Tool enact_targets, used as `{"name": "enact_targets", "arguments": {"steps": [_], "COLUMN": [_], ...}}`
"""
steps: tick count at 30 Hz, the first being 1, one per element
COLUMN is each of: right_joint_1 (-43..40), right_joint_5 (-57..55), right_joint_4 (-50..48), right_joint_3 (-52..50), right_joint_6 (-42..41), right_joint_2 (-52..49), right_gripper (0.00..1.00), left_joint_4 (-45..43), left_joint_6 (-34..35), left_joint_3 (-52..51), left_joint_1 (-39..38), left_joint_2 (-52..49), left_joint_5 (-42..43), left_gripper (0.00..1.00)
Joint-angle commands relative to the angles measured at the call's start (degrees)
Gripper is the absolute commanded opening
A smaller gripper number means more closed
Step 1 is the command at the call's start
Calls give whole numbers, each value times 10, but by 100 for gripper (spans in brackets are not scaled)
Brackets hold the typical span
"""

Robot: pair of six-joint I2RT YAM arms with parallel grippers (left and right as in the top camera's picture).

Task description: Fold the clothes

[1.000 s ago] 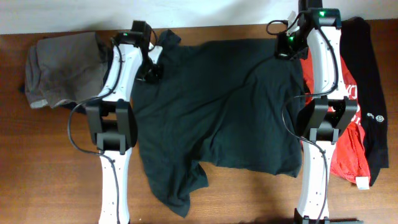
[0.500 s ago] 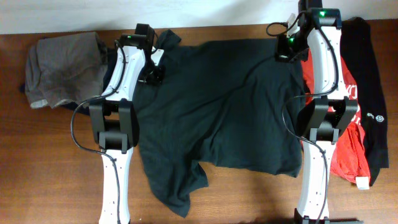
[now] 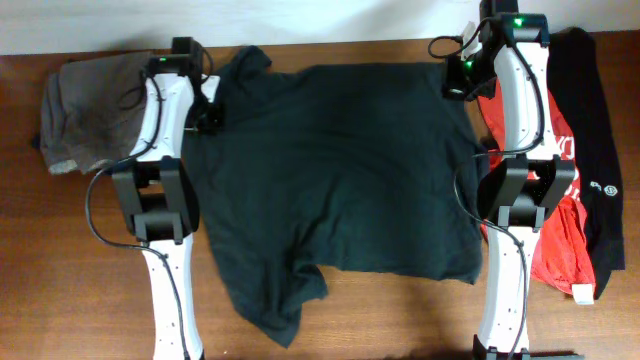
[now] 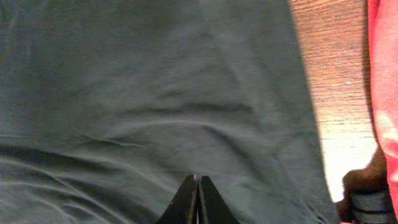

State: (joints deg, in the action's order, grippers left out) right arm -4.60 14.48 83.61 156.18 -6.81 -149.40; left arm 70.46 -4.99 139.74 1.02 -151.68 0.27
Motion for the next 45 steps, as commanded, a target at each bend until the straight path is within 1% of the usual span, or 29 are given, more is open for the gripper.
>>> {"name": "enact_targets", "arguments": {"steps": [1,5,7,10,11,13,14,15,18,22,28,30,32,33,38,43,45], "right_joint_1": [2,2,2,4,5,9,13,16,19,20,20,20,20,20,20,20,20], "right_joint_5": [-1,0,0,-1,-2,-11,-29,-31,-31,-31,-31,-31,-31,-31,-31,-31,-31], "right_joint_4": [0,-8,-11,-21,-25,-35,-45,-50,-70,-85,-84,-83,-81,-80,-80,-80,-80], "right_joint_3": [12,12,12,12,12,12,12,12,12,12,12,12,12,12,12,12,12], "right_joint_6": [6,6,6,30,41,49,49,49,49,49,49,49,49,49,49,49,49], "right_joint_2": [19,19,19,19,19,19,19,19,19,19,19,19,19,19,19,18,18], "right_gripper": [7,8,8,13,17,23,26,28,30,32,32,32,33,33,33,32,33], "left_joint_4": [-11,-3,17,51,64,79,80,76,27,-38,-87,-103,-119,-127,-169,-178,-178], "left_joint_6": [-11,-11,-11,-11,-11,-11,-11,-11,-11,-11,-11,-11,-11,-11,-29,-29,-29], "left_joint_3": [-2,13,37,86,109,150,184,199,212,212,212,212,212,212,212,212,212], "left_joint_1": [16,10,4,-11,-17,-29,-38,-44,-63,-83,-91,-91,-91,-90,-93,-92,-91], "left_joint_2": [-37,-37,-37,-36,-36,-36,-36,-36,-36,-50,-73,-81,-92,-96,-115,-133,-139], "left_joint_5": [-36,-20,-14,-13,-13,-13,-5,3,34,36,34,34,33,31,28,27,19], "left_gripper": [17,13,13,13,18,34,55,61,64,64,64,61,55,54,49,47,42]}}
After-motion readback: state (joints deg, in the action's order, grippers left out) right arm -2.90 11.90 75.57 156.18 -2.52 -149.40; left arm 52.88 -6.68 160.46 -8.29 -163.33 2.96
